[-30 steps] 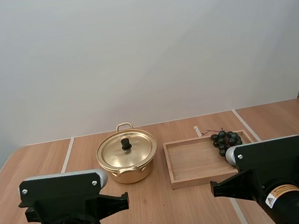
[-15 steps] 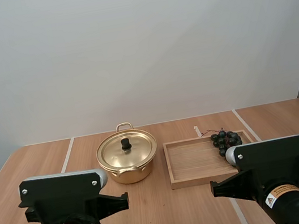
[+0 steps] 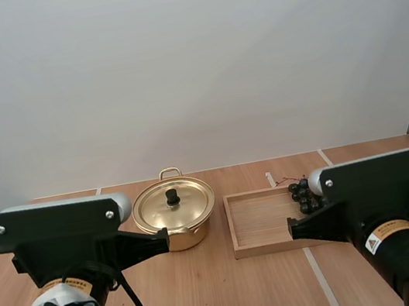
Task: Open the pot, put the grape inside, and close it
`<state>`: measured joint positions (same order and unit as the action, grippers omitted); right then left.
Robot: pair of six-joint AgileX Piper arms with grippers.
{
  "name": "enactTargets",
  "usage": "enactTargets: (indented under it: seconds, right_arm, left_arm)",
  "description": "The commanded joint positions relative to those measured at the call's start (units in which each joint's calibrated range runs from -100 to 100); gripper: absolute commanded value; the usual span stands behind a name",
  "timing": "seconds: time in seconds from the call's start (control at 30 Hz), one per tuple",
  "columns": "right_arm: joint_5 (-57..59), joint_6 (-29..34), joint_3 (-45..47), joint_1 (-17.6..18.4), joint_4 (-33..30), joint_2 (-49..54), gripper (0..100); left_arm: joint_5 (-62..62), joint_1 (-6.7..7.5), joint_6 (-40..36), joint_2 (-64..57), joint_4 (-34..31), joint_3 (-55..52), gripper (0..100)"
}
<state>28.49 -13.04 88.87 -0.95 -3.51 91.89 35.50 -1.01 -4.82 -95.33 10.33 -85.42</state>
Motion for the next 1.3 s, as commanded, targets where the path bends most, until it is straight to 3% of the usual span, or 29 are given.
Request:
enactTargets:
  seconds: [0.0,0.23,0.4,0.67,0.83,0.87,0.93,0.97,1.0,1.07,1.1,1.27]
  right_arm:
    - [8.15,0.58,-7.9,0.08,2.38,-5.88,0]
    - [28.4,1.91,-28.14,0.08,2.74,-21.65,0]
    - [25.94,1.91,-36.02,0.08,3.51,-27.06,0]
    - [23.65,-3.77,-45.87,0.08,5.76,-29.63,0]
    - [29.24,-5.67,-50.62,0.08,5.76,-35.67,0]
    - [29.76,-5.82,-50.93,0.08,5.76,-37.07,5]
    - [29.81,-7.89,-51.13,0.08,5.76,-39.45,30]
    - [30.18,-8.57,-51.13,0.08,5.76,-40.58,47]
    - [30.37,-9.07,-51.13,0.08,5.76,-41.41,62]
    - [30.37,-10.8,-51.13,0.08,4.88,-43.5,100]
    - [30.37,-10.8,-51.13,0.08,4.21,-44.22,100]
    - [30.02,-10.8,-51.13,0.08,1.86,-47.86,100]
  left_arm:
    - [4.42,0.19,-0.27,5.13,1.42,5.54,0]
    - [12.6,0.19,-0.27,18.17,1.02,19.7,0]
    - [3.39,0.19,0.3,24.36,0.16,24.71,0]
    - [12.52,0.19,8.22,35.29,-2.68,31.91,0]
    - [19.84,0.19,15.0,44.09,2.35,37.61,0]
    - [21.74,0.19,17.59,45.91,5.33,38.68,2]
    - [27.74,0.19,23.21,49.37,11.55,41.6,15]
    - [30.59,0.19,25.08,51.01,14.5,42.92,24]
    - [32.37,0.19,26.86,52.21,16.53,43.82,38]
    - [34.14,0.19,29.03,55.17,19.44,45.31,78]
    - [34.14,0.19,29.02,56.2,19.43,45.89,100]
    - [36.87,0.19,29.27,62.47,19.28,48.2,100]
